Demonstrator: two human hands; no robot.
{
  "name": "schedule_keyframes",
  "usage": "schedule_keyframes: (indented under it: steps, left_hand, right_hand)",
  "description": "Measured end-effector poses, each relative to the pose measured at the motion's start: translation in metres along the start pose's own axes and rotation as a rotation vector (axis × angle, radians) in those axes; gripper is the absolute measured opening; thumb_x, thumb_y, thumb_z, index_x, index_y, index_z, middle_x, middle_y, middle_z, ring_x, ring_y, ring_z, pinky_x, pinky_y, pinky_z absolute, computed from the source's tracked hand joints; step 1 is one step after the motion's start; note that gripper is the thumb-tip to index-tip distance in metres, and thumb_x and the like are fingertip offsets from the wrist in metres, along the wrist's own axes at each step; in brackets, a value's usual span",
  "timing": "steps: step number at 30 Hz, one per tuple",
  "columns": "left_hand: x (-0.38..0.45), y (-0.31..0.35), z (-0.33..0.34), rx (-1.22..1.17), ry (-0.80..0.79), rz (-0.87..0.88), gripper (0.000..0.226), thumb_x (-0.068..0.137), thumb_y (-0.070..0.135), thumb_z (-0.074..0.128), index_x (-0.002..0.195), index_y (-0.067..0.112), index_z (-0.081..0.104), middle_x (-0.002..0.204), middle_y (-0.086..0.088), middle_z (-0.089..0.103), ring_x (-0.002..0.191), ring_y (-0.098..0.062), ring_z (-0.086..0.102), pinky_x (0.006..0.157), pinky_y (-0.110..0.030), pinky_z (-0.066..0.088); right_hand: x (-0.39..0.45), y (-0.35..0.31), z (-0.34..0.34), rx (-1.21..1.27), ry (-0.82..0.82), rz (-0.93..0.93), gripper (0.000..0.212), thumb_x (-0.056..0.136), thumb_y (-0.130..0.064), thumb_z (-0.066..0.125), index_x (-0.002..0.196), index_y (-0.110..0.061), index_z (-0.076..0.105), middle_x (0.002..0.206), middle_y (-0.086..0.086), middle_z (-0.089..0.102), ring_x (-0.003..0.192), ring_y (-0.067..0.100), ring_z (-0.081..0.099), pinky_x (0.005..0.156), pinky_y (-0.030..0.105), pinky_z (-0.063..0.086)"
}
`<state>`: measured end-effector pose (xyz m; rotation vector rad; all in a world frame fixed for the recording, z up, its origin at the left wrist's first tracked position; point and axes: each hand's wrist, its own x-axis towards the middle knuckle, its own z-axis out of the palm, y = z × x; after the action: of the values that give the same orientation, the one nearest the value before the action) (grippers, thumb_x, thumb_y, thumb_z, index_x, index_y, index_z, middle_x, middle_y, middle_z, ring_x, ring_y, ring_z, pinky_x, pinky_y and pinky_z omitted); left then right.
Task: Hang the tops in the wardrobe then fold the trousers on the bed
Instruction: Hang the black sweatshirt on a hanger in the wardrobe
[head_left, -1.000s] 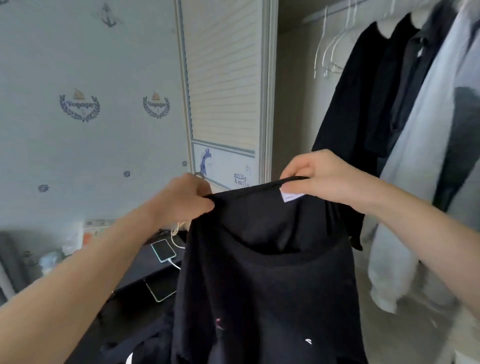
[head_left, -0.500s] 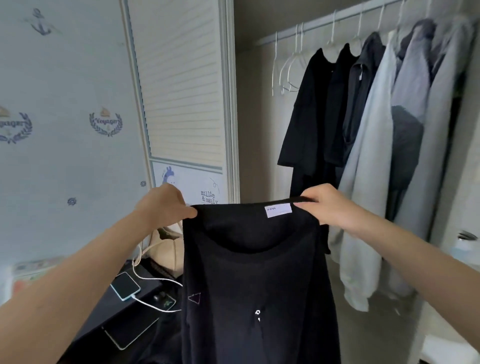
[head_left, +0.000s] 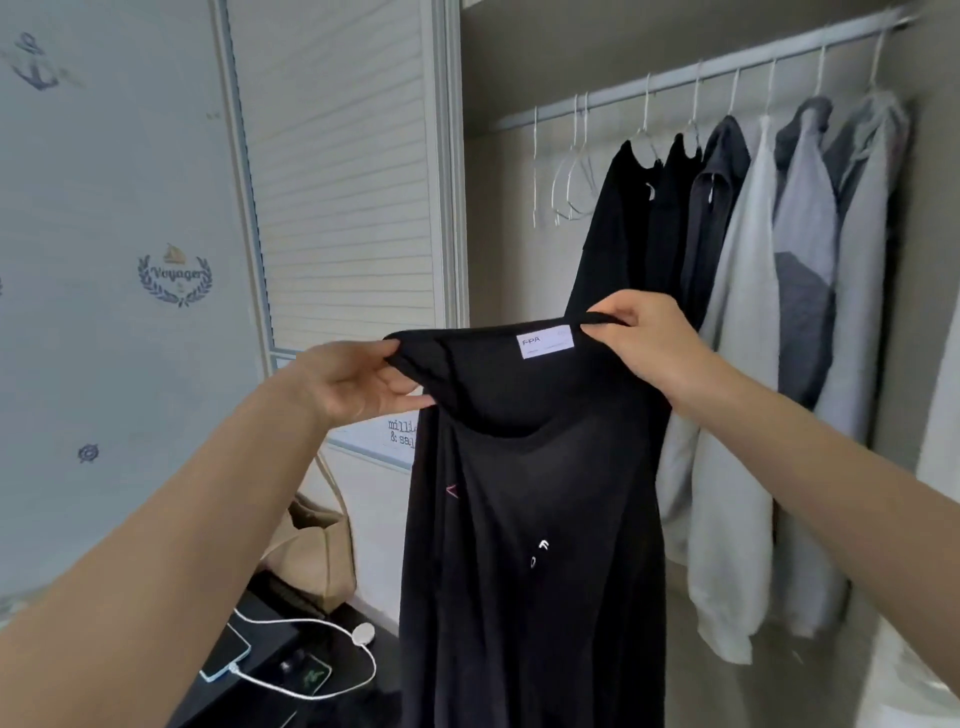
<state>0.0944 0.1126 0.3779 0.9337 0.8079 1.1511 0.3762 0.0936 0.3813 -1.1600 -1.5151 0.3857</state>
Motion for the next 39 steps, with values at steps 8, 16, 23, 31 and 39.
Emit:
schedule_keyframes:
  steps: [8, 16, 23, 31, 39]
  left_hand:
    - [0.045, 0.055, -0.001, 0.385, -0.035, -0.016, 0.007, 0.093, 0.019, 0.059, 0.087, 0.014, 0.060, 0.074, 0.000, 0.057, 0.073, -0.020, 0.057, 0.076, -0.042, 0.055]
    - [0.110, 0.051, 0.019, 0.452, 0.082, 0.294, 0.026, 0.100, 0.020, 0.053, 0.074, 0.016, 0.053, 0.065, 0.002, 0.059, 0.060, -0.013, 0.055, 0.054, -0.026, 0.045]
    - [0.179, 0.070, 0.043, 0.392, 0.010, 0.443, 0.027, 0.098, 0.019, 0.057, 0.072, 0.012, 0.056, 0.064, -0.001, 0.060, 0.061, -0.017, 0.060, 0.060, -0.029, 0.050]
    - [0.252, 0.096, 0.082, 0.433, -0.061, 0.573, 0.021, 0.096, 0.021, 0.061, 0.077, 0.012, 0.059, 0.066, 0.000, 0.059, 0.064, -0.015, 0.060, 0.063, -0.025, 0.052]
    - [0.302, 0.083, 0.091, 0.543, -0.114, 0.599, 0.025, 0.096, 0.024, 0.060, 0.072, 0.015, 0.058, 0.063, 0.002, 0.055, 0.057, -0.010, 0.055, 0.052, -0.020, 0.045]
  right_hand:
    - [0.036, 0.014, 0.000, -0.348, 0.211, -0.075, 0.009, 0.093, -0.022, 0.058, 0.097, -0.018, 0.065, 0.093, -0.001, 0.065, 0.077, 0.008, 0.057, 0.057, 0.012, 0.035]
    - [0.068, 0.045, 0.030, -0.454, -0.087, 0.069, 0.005, 0.084, -0.017, 0.068, 0.080, -0.018, 0.069, 0.073, -0.001, 0.065, 0.067, 0.012, 0.060, 0.053, 0.015, 0.044]
    - [0.135, 0.031, 0.044, -0.429, -0.410, 0.067, 0.006, 0.085, -0.019, 0.065, 0.088, -0.015, 0.069, 0.079, 0.006, 0.073, 0.070, 0.014, 0.070, 0.072, 0.030, 0.057]
    - [0.302, 0.006, 0.044, -0.351, 0.198, -0.130, 0.022, 0.081, -0.001, 0.042, 0.087, 0.017, 0.055, 0.075, 0.016, 0.050, 0.073, 0.029, 0.054, 0.063, 0.031, 0.052]
    - [0.438, 0.011, 0.048, -0.635, 0.463, 0.036, 0.060, 0.087, -0.010, 0.054, 0.139, 0.004, 0.028, 0.141, 0.019, 0.030, 0.127, 0.038, 0.032, 0.096, 0.039, 0.039]
